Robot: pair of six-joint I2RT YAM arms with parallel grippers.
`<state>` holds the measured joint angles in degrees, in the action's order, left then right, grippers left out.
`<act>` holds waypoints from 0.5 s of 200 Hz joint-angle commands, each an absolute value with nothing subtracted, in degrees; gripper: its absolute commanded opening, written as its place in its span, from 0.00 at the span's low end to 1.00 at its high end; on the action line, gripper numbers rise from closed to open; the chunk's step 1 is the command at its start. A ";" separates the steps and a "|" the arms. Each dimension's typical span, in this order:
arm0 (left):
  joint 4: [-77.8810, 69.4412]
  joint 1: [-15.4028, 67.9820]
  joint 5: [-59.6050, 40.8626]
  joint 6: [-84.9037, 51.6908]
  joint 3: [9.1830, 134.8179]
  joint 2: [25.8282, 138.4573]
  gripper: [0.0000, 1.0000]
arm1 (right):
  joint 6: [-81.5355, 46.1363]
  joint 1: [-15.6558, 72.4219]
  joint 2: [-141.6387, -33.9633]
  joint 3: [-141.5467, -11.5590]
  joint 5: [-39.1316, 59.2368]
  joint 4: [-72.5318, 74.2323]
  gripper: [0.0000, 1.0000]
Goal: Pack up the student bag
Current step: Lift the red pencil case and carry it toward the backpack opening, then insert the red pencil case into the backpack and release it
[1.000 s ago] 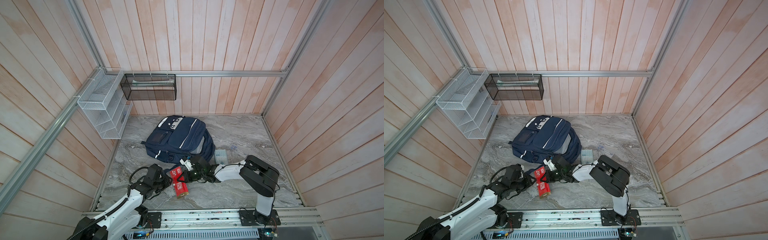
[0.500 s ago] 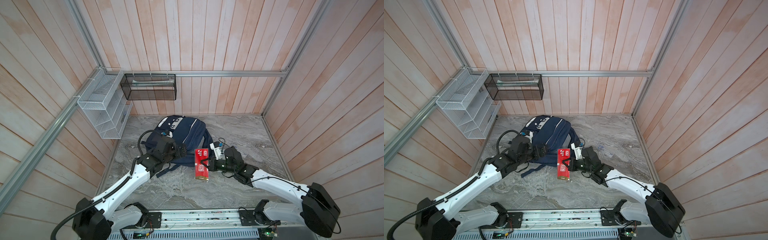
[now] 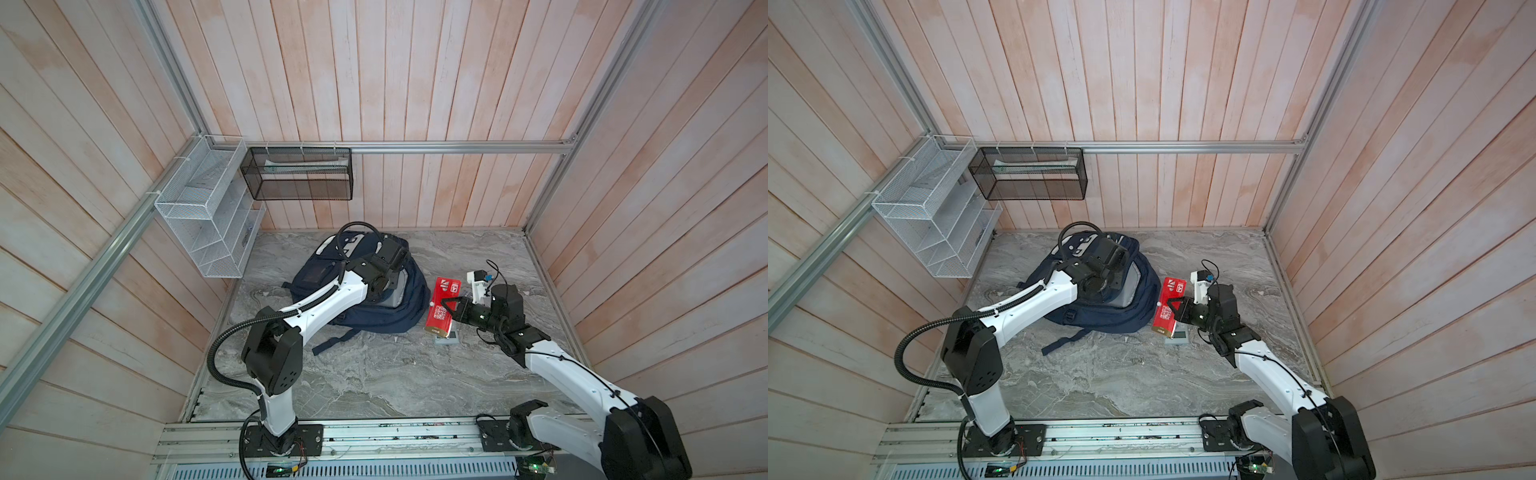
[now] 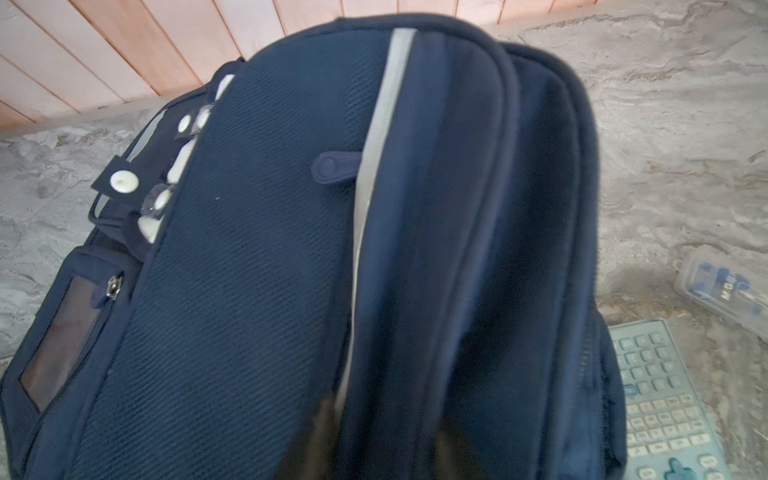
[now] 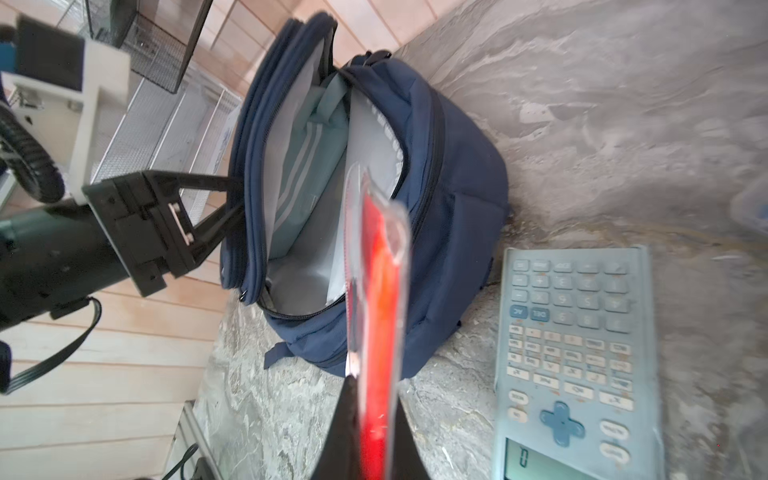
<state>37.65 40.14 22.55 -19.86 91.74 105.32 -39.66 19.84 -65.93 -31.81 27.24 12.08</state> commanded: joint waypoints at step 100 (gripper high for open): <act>32.97 31.42 3.33 -19.78 93.69 93.89 0.00 | -50.78 30.61 -117.46 -76.03 30.81 29.34 0.00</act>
<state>39.92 31.00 7.77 -19.29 93.73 96.27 -49.34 28.14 -108.95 -68.71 34.28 30.41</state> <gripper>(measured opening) 0.064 0.075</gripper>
